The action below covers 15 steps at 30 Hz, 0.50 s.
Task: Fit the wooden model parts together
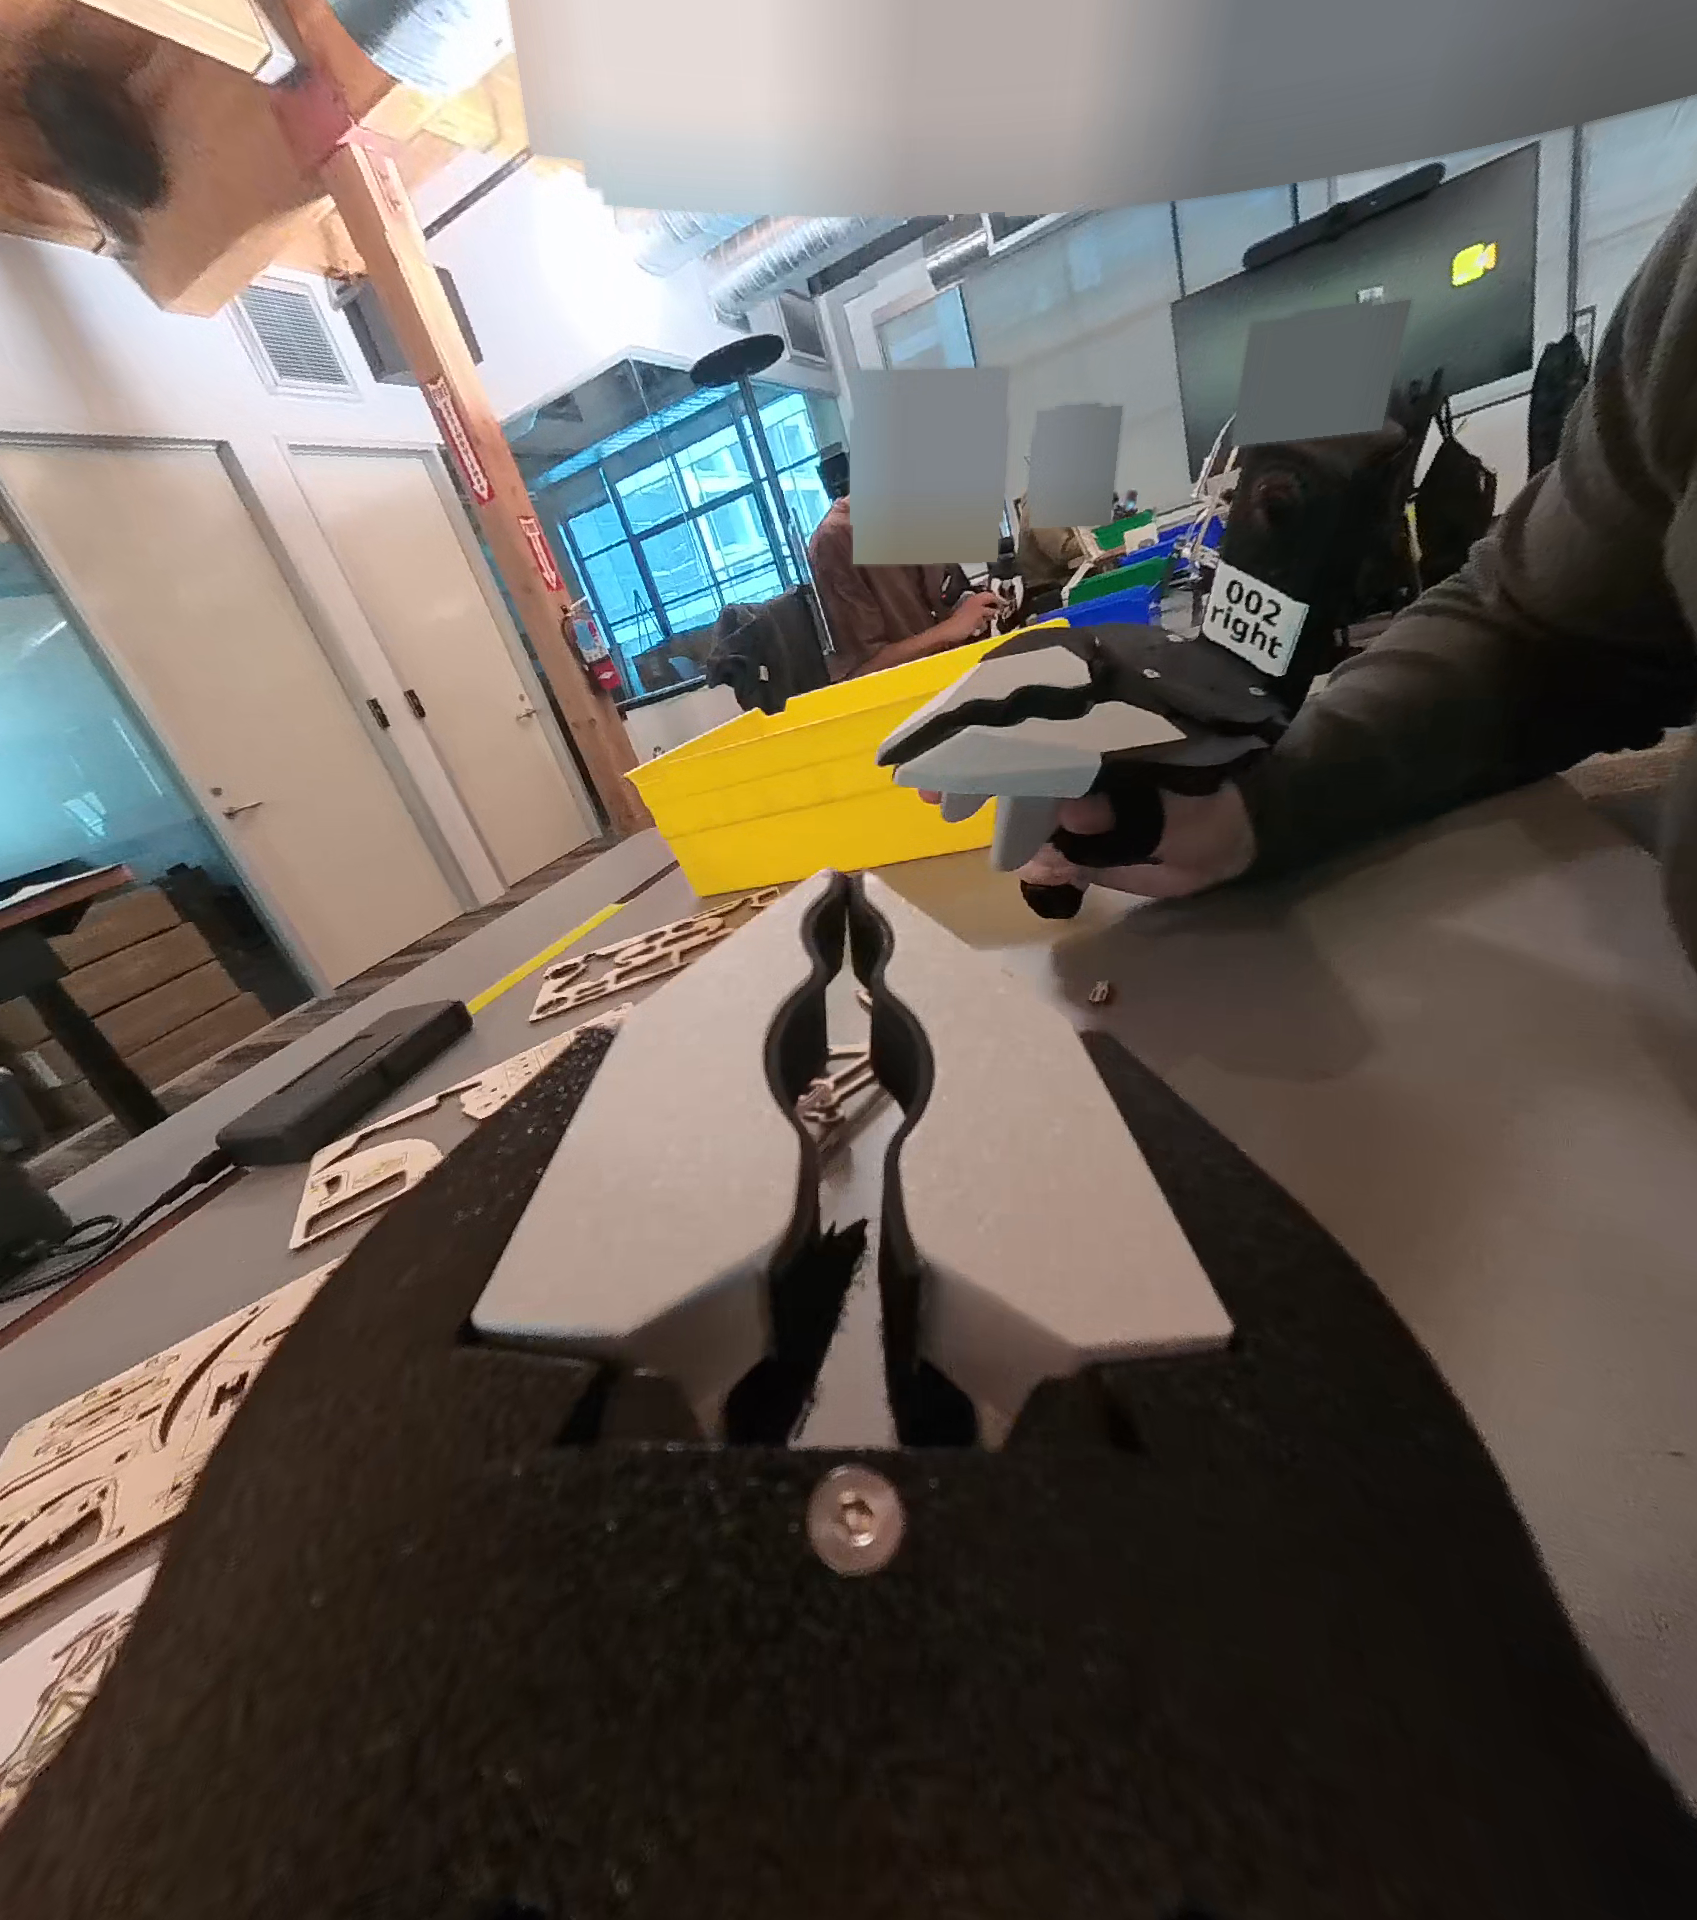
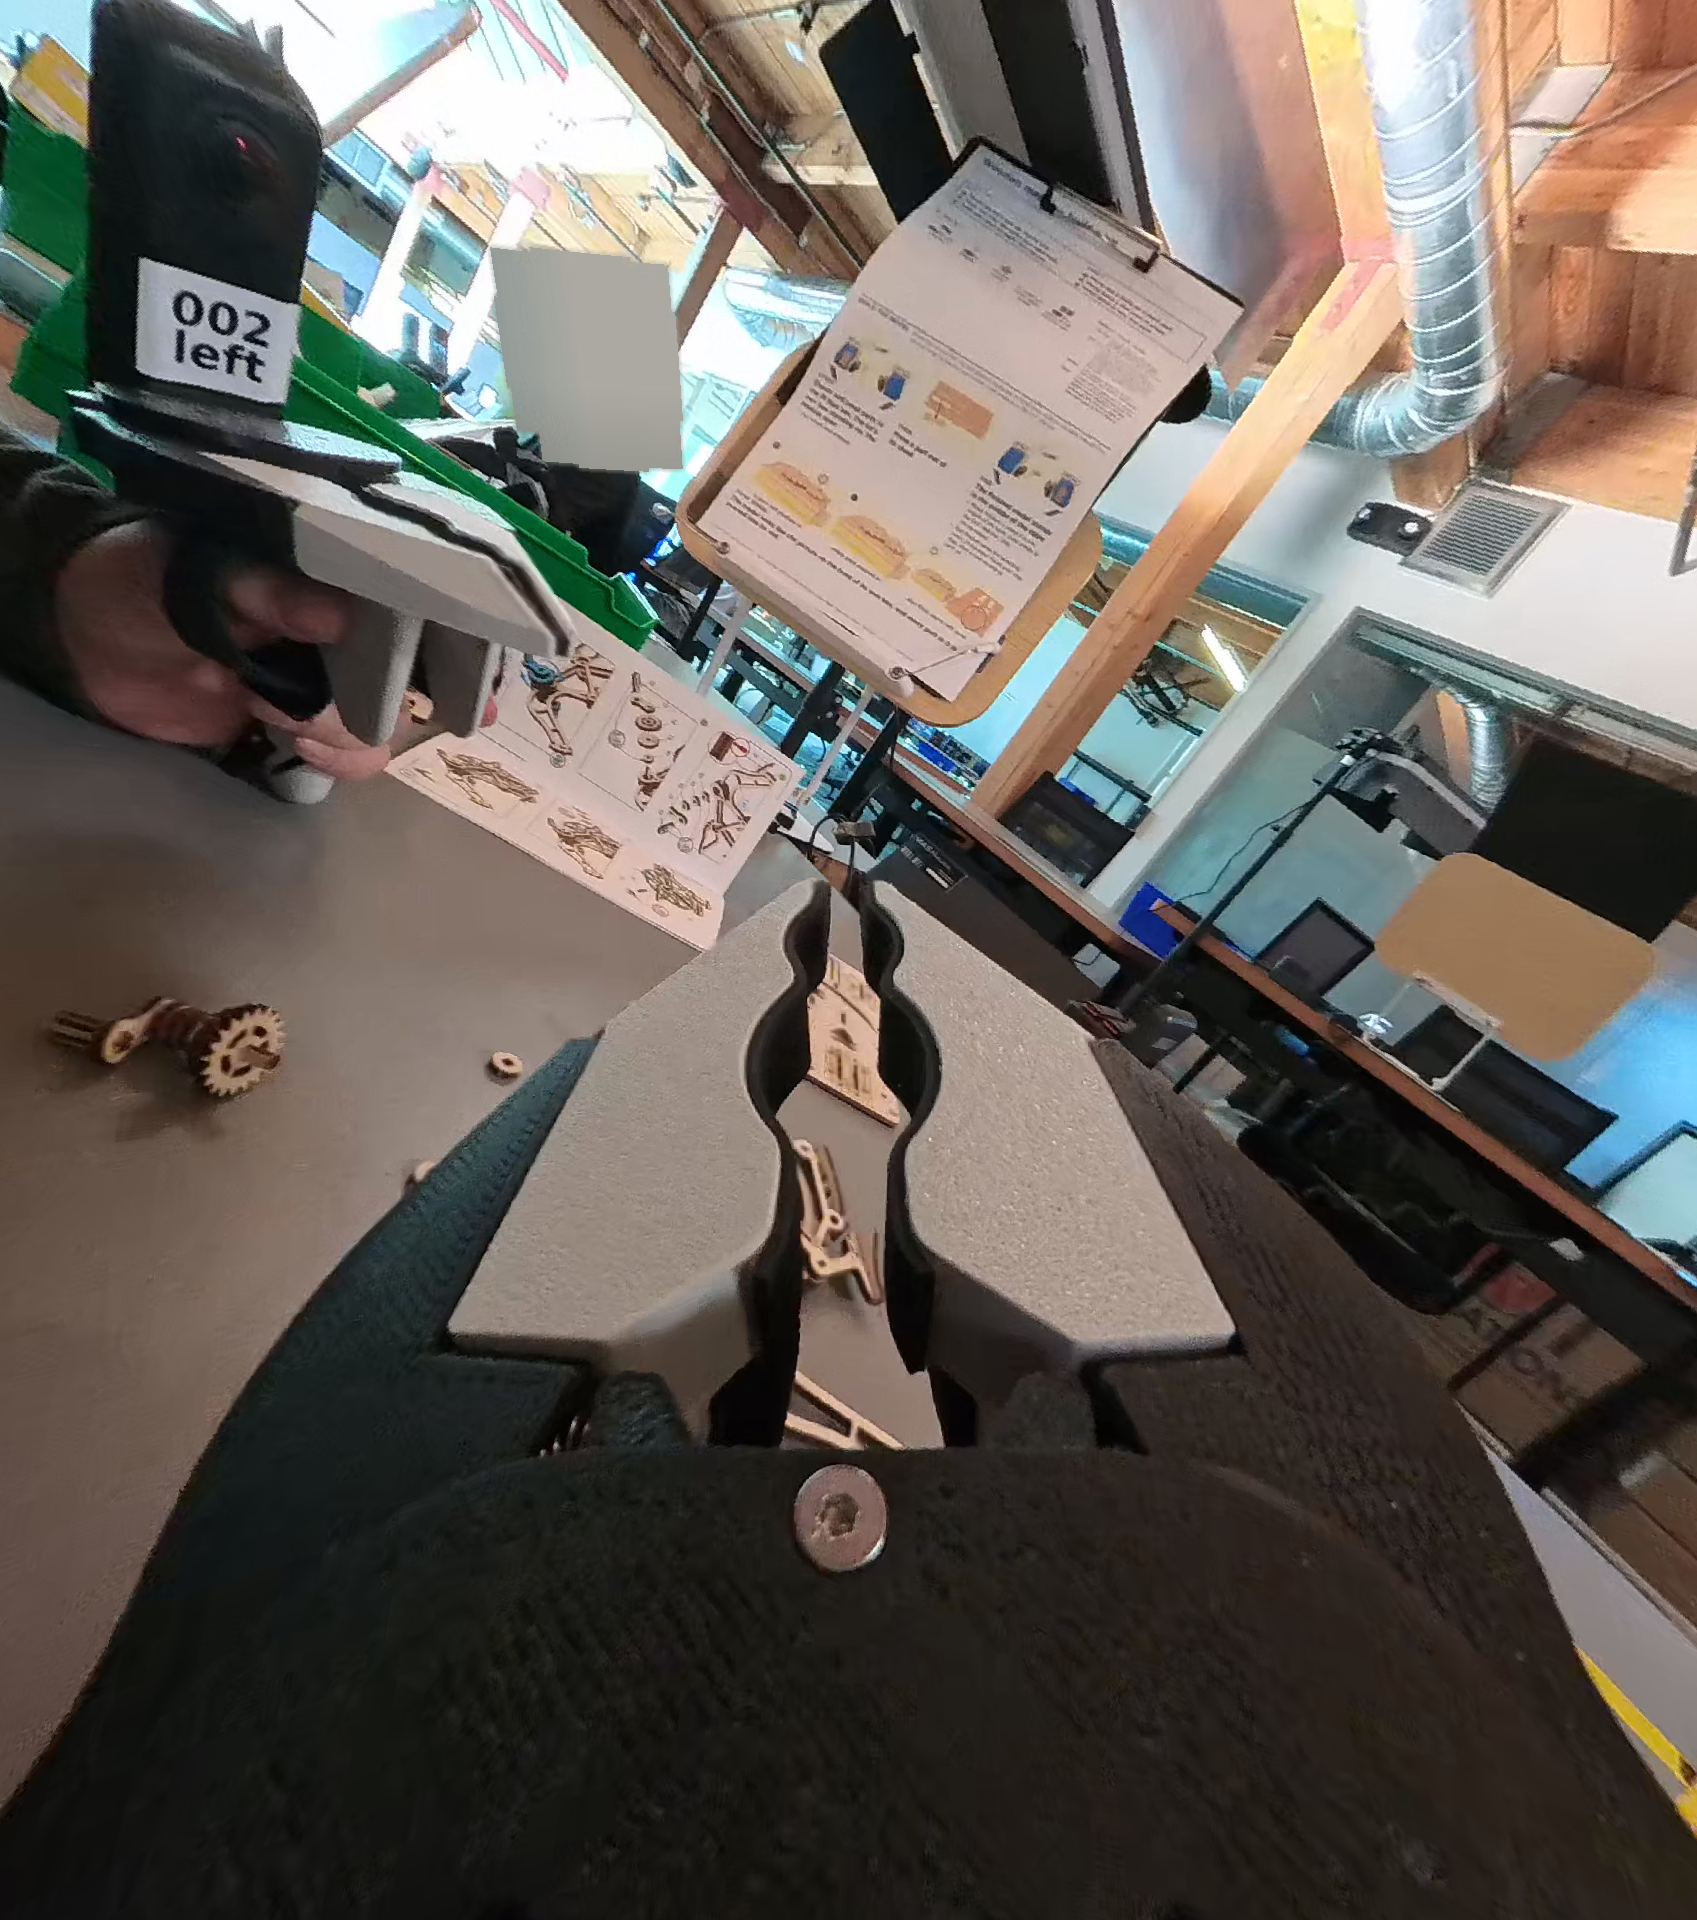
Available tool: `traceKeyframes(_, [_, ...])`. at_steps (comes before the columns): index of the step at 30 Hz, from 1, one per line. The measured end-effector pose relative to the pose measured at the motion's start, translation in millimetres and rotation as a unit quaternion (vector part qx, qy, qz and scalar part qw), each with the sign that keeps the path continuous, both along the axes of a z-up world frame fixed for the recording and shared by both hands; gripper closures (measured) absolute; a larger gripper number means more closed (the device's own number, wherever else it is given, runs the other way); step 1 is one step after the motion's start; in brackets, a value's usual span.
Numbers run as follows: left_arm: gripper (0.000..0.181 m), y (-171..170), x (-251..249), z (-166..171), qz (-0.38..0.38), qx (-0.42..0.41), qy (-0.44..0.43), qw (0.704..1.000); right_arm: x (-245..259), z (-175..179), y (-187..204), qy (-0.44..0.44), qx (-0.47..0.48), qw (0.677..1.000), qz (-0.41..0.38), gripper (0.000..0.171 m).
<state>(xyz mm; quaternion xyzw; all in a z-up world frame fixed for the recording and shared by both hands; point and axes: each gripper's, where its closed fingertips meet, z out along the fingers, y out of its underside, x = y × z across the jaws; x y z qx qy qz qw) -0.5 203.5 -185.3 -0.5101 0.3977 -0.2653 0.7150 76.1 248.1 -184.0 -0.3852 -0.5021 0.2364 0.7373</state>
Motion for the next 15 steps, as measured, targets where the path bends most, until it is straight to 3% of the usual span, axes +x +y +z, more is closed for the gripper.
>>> traceKeyframes(15, [0.181,1.0,-1.3,0.1,0.004,0.004,-0.001,1.000,-1.5,-6.6,2.3,-0.015,-0.015,1.000,0.010,0.167])
